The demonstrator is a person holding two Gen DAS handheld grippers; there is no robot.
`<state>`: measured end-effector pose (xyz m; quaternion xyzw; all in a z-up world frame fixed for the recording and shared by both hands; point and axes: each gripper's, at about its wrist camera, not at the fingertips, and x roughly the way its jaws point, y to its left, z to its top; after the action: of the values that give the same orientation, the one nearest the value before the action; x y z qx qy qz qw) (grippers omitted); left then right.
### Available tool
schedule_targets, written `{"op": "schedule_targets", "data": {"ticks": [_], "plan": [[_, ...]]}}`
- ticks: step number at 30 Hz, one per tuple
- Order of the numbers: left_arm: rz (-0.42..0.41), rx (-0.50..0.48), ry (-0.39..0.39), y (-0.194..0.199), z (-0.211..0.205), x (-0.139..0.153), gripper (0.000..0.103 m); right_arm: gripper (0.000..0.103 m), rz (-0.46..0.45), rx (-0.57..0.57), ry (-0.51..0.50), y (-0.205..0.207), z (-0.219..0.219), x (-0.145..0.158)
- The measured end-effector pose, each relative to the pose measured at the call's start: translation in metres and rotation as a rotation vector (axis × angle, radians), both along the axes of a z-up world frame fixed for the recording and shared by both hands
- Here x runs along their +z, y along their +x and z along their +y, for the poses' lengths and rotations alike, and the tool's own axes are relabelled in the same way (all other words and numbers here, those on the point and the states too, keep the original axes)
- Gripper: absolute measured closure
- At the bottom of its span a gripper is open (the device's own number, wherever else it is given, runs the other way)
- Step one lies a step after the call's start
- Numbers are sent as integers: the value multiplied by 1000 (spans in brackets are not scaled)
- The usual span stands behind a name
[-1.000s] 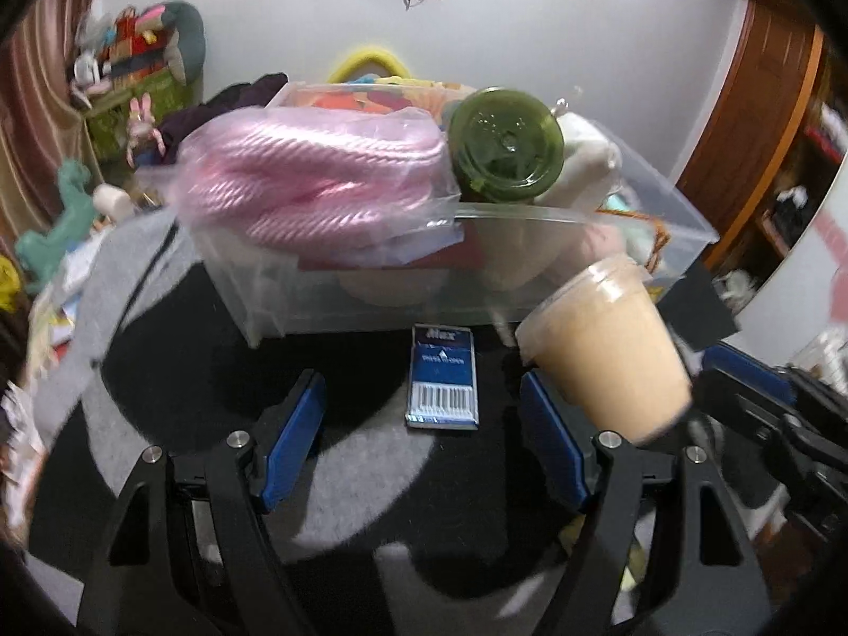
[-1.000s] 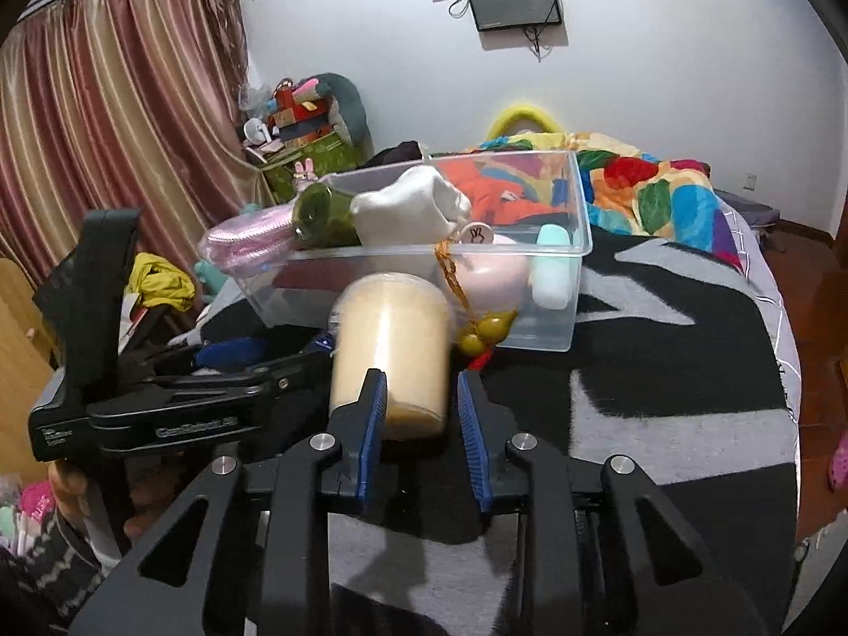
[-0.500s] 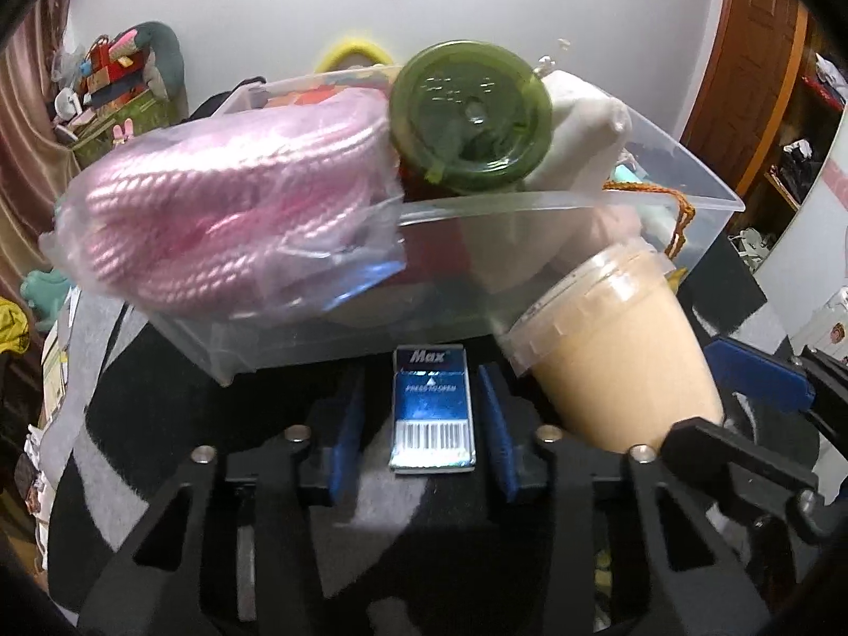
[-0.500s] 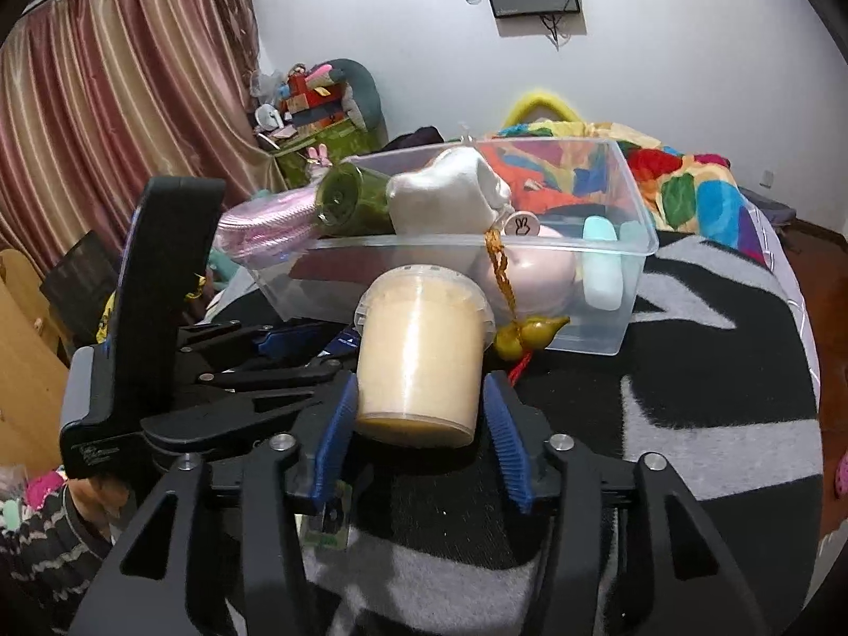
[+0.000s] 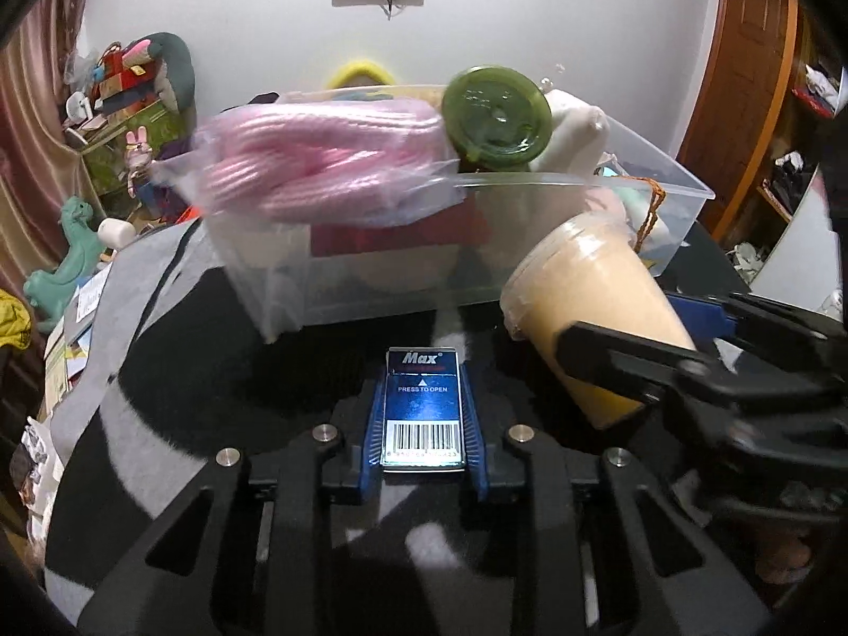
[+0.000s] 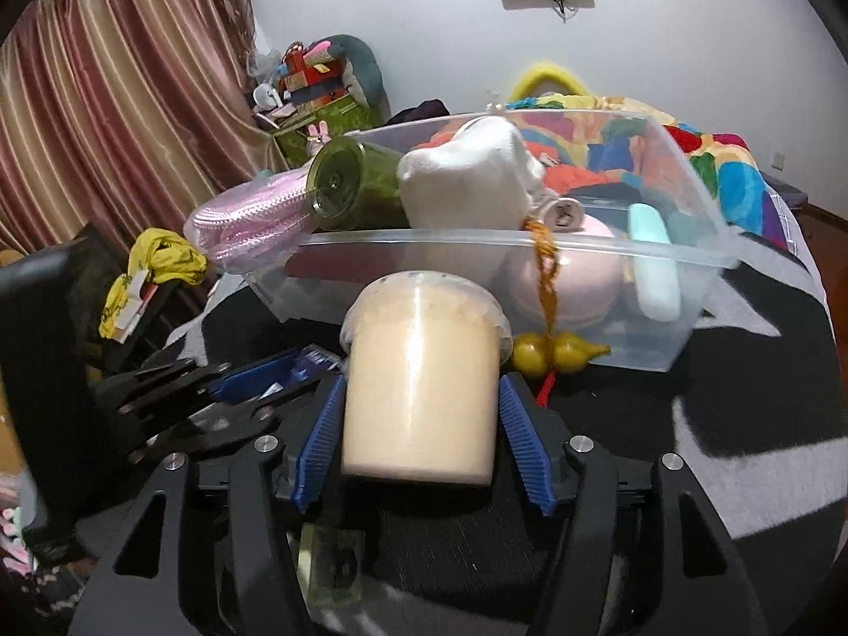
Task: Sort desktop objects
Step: 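Lift the cup and Max box into the clear box and open both tools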
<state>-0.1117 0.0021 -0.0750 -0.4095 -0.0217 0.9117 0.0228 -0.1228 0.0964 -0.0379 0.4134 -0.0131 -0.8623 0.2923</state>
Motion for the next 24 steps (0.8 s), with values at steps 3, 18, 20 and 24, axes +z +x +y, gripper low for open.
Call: {"op": "schedule_targets", "data": {"ticks": [3, 18, 20, 24], "plan": [[7, 10, 8, 3, -5, 1, 76, 46, -25, 10, 12, -7, -8, -6], [56, 21, 65, 11, -18, 17, 76, 48, 49, -17, -69, 16, 13, 26], [64, 21, 71, 12, -17, 20, 76, 48, 73, -24, -92, 22, 20, 36], [97, 21, 72, 17, -15, 31, 76, 48, 127, -45, -108, 30, 33, 54]]}}
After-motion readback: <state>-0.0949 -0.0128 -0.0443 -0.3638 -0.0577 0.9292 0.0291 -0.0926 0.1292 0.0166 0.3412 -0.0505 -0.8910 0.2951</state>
